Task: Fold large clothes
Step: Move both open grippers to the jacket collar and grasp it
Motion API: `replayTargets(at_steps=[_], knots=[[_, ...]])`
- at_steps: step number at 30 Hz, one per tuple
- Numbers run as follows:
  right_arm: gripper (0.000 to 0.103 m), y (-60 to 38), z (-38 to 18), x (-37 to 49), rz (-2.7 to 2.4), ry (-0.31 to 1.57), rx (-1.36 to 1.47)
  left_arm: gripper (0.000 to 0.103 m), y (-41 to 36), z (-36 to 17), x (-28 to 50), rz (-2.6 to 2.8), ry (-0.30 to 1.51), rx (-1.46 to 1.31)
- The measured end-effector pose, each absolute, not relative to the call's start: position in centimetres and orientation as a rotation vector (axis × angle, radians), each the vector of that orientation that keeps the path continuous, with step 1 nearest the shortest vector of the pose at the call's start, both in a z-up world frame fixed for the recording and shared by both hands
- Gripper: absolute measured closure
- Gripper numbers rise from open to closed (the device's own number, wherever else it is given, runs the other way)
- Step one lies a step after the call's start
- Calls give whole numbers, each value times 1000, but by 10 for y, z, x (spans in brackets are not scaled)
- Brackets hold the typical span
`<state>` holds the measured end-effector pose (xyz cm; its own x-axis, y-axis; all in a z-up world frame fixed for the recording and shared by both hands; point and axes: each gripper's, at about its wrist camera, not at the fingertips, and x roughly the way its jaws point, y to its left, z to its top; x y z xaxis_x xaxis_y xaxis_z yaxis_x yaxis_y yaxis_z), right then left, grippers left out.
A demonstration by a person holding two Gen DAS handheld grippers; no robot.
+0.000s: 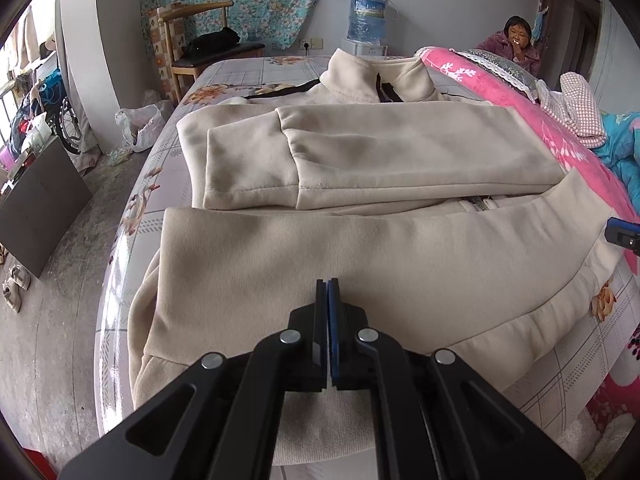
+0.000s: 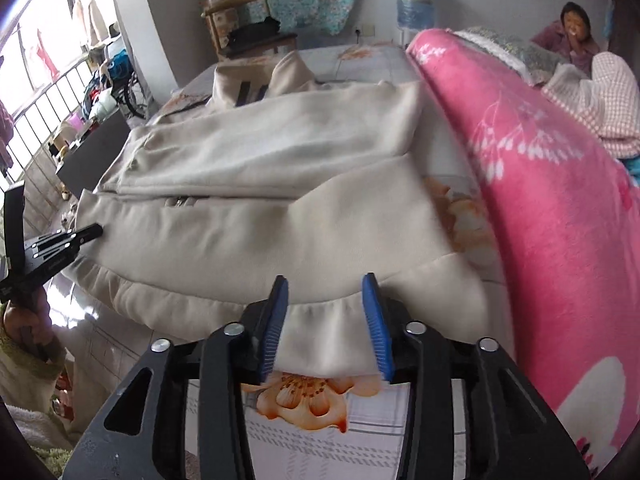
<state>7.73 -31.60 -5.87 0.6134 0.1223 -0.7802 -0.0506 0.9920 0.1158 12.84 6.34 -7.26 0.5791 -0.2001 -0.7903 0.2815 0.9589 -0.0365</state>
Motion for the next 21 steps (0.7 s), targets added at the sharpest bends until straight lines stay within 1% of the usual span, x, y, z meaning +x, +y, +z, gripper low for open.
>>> replayTargets(at_steps=[2, 5, 6, 7, 8, 9, 10, 11, 12, 13, 15, 16, 17, 19, 21], knots=[[60, -333, -63, 81, 56, 911, 117, 100, 70, -72, 129, -294, 929, 53], [60, -350, -85, 91, 48, 1000, 186, 100, 79, -68, 135, -301, 981, -19], [60, -350, -79, 91, 56, 995, 185, 95, 82, -64, 136, -287, 992, -25], [58, -350, -70, 93, 69, 994, 191, 94, 84, -57, 137, -280, 995, -27], [53, -352, -60, 95, 89, 985, 220, 89, 87, -49, 138, -283, 992, -31], [49, -354, -48, 98, 109, 966, 254, 82, 88, -38, 140, -289, 984, -32], [42, -354, -37, 103, 122, 949, 270, 77, 89, -27, 143, -289, 972, -22], [38, -354, -25, 109, 131, 936, 271, 67, 89, -14, 147, -286, 957, -5], [37, -353, -14, 117, 137, 923, 264, 59, 87, -2, 153, -288, 940, 14], [34, -350, -4, 127, 148, 912, 253, 55, 84, 10, 160, -291, 925, 37], [29, -344, 14, 153, 202, 886, 240, 39, 75, 31, 179, -296, 901, 85], [23, -340, 22, 167, 230, 869, 244, 34, 70, 39, 191, -299, 886, 103], [22, -337, 29, 182, 254, 857, 252, 29, 64, 45, 204, -300, 873, 119], [21, -328, 43, 213, 299, 842, 267, 27, 50, 54, 235, -303, 854, 152], [19, -319, 49, 254, 340, 841, 278, 26, 34, 57, 269, -301, 829, 180]])
